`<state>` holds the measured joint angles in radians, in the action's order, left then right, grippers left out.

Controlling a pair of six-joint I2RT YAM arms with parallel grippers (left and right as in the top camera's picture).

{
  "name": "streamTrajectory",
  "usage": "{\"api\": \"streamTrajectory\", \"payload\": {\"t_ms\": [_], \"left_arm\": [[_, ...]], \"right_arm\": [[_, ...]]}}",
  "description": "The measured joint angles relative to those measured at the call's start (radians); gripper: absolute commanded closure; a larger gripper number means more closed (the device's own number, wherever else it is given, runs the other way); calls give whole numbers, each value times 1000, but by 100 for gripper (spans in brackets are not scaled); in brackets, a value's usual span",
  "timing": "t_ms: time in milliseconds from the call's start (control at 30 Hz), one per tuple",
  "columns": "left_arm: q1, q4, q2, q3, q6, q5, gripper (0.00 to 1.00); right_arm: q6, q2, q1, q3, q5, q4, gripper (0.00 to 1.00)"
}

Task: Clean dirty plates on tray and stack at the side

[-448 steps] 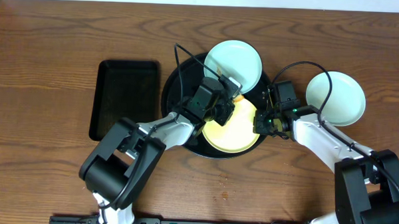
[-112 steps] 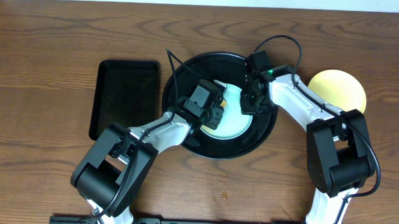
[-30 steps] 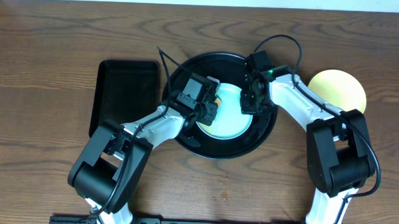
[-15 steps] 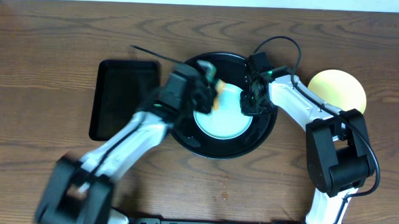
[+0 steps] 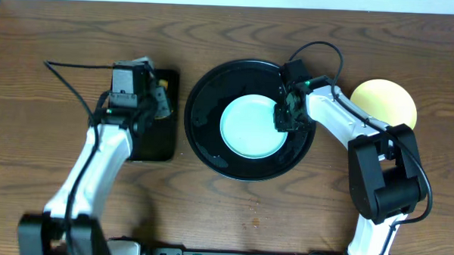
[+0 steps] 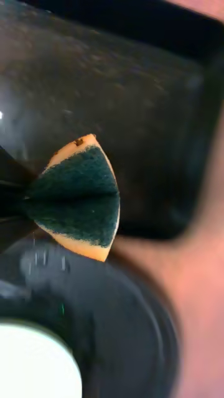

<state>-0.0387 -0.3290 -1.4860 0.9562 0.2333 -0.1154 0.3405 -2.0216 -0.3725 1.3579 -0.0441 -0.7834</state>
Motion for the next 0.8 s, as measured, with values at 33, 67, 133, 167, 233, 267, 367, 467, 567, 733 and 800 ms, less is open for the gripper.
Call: {"api": "streamTrajectory", "payload": {"t_ms": [33, 67, 133, 167, 233, 267, 367, 467, 567, 733, 800], "left_arm": [[9, -3, -31, 0, -3, 8, 92], [16, -3, -63, 0, -9, 14, 92], [25, 2, -122, 0, -29, 18, 92], [28, 10, -147, 0, -39, 18, 92], [33, 34, -189, 0, -57, 21, 87], [35, 41, -207, 0, -63, 25, 74], [49, 49, -242, 0, -80, 44, 40], [66, 49, -251, 0, -90, 54, 20], [75, 50, -251, 0, -93, 63, 18], [75, 50, -251, 0, -93, 66, 16], [76, 50, -251, 0, -96, 67, 16]], "right_arm": [[0, 0, 0, 0, 0, 1, 65], [0, 0, 0, 0, 0, 2, 65], [0, 0, 0, 0, 0, 3, 61], [0, 0, 0, 0, 0, 3, 59], [0, 0, 0, 0, 0, 3, 59], [0, 0, 0, 0, 0, 3, 59], [-6, 0, 0, 0, 0, 5, 89], [0, 0, 0, 1, -8, 19, 99], [-11, 4, 0, 2, -8, 36, 99], [-73, 27, 0, 63, 16, 16, 99], [-93, 78, -8, 98, 50, 3, 99]]}}
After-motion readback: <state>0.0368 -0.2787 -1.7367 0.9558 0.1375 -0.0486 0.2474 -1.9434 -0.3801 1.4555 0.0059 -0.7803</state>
